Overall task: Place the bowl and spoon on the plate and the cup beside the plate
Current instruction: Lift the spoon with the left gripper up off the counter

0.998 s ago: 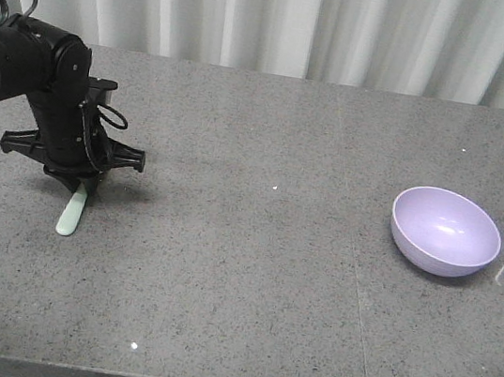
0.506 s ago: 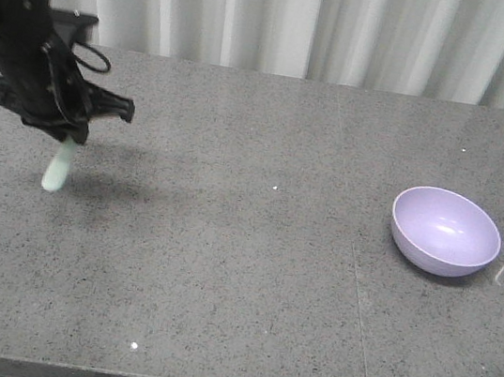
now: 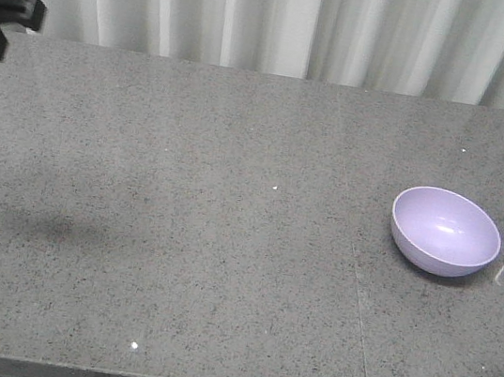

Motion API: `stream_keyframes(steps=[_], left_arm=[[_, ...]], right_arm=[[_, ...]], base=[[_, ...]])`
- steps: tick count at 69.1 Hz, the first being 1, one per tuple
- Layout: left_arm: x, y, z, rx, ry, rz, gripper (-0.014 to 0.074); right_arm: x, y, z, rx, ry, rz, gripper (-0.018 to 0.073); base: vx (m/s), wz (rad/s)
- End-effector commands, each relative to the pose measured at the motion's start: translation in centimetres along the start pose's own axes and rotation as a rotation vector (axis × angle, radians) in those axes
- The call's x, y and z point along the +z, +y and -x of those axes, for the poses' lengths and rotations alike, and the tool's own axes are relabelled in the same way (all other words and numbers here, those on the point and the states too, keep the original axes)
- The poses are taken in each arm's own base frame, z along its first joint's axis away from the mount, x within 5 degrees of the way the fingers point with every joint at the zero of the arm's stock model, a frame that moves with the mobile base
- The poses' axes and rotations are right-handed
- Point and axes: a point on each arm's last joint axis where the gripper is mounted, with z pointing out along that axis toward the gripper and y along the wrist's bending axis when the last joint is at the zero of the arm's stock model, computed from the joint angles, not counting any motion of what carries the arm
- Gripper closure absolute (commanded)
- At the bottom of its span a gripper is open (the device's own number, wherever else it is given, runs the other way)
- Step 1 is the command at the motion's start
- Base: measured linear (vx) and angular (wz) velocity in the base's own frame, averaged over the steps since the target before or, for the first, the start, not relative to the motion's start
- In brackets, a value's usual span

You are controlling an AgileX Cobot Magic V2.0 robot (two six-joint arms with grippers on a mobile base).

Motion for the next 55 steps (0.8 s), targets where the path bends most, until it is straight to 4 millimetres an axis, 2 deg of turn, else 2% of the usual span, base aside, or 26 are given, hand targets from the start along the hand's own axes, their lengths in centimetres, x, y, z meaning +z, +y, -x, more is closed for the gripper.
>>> stream_keyframes(steps=[1, 8, 21, 38, 45, 55], left_arm=[[-3.7, 0.6, -0.9, -0.004, -0.092, -0.018, 0.0604], [-4.8, 1.0, -2.4, -0.005, -0.105, -0.021, 0.0604], [-5.0, 1.6, -4.9, -0.003, -0.097, -0.02, 0.0604], [-4.8, 1.8, -5.7, -0.002, -0.088, -0.019, 0.0604], [-4.8, 1.8, -5.7, -0.002, -0.09, -0.02, 0.0604], [-4.8, 1.8, -5.7, -0.002, -0.089, -0.019, 0.0604]], right_arm=[[-0.7, 0.0, 1.2, 0.004, -0.088, 0.002, 0.0024], [-0.7, 0.0, 1.2, 0.005, -0.088, 0.004, 0.0024], [-0.7, 0.0, 1.2, 0.005, -0.088, 0.004, 0.0024], [-0.7, 0.0, 1.2, 0.036, -0.09, 0.011, 0.0024], [0.3, -0.2, 1.8, 0.059, -0.086, -0.008, 0.0024], [2.9, -0.4, 3.2, 0.074, -0.074, -0.035, 0.0024]], base=[[0.0, 0.0], [0.0, 0.0], [0.0, 0.0], [0.0, 0.0], [0.0, 0.0], [0.0, 0.0]])
